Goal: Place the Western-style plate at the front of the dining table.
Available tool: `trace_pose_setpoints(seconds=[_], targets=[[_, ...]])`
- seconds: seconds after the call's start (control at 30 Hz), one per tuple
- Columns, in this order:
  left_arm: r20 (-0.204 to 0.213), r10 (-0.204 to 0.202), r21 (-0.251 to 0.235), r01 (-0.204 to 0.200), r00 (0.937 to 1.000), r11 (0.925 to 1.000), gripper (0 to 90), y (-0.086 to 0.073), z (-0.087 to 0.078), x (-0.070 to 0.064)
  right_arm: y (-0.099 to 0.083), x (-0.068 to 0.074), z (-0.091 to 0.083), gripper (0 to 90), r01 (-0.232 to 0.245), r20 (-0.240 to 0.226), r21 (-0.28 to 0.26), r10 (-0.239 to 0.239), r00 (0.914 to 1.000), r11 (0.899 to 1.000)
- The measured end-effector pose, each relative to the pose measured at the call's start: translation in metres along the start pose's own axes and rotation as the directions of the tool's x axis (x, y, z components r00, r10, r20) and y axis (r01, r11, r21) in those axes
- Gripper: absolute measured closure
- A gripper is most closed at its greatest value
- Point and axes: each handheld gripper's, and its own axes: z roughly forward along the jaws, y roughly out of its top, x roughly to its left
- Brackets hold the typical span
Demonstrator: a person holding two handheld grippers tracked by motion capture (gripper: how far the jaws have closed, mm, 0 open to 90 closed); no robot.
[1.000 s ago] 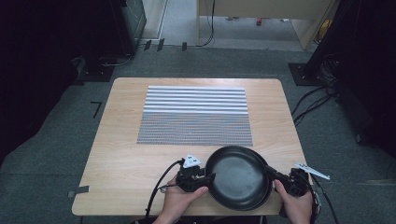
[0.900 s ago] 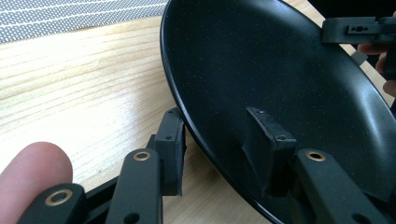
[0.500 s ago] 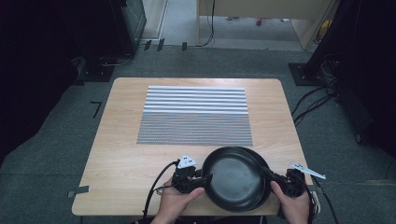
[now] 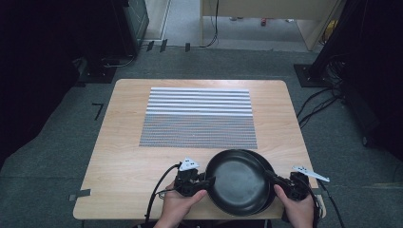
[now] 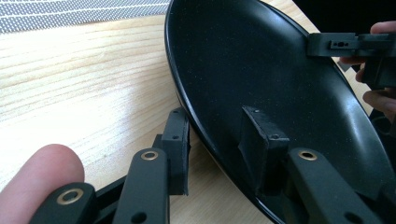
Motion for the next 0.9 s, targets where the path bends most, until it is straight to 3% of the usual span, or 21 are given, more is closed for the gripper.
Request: trace_pose_setpoints(seconds=[0.2,0.47,0.67,0.77,0.87,0.9], targets=[[0.006,0.0,-0.001,0.0,1.0,1.0,64.3,0.0,0.0,0.001,-0.001,0.002,0.002,80.4,0.028,0.009,0.006,-0.028,0.9996,1.0],[0.001,-0.002,-0.006,0.002,1.0,1.0,65.6,-0.002,0.0,0.003,-0.001,0.001,0.003,77.1,0.025,0.013,0.015,-0.025,0.9996,1.0],[-0.001,-0.002,-0.009,0.002,1.0,1.0,66.2,-0.002,0.001,0.003,-0.002,0.002,0.005,75.5,-0.004,0.014,0.023,0.004,0.9999,1.0],[0.002,-0.007,-0.008,0.007,1.0,0.9999,66.3,-0.002,0.001,0.003,-0.001,-0.003,0.005,78.8,-0.073,-0.018,0.028,0.073,0.9972,0.997],[0.027,-0.021,0.003,0.021,0.9994,0.9998,65.4,-0.002,0.003,0.004,-0.001,-0.015,0.005,82.3,-0.186,-0.09,0.047,0.189,0.9778,0.981],[0.036,-0.022,0.009,0.022,0.9991,0.9997,64.5,-0.003,0.004,0.004,-0.002,-0.017,0.005,82.8,-0.204,-0.106,0.049,0.208,0.9724,0.978]])
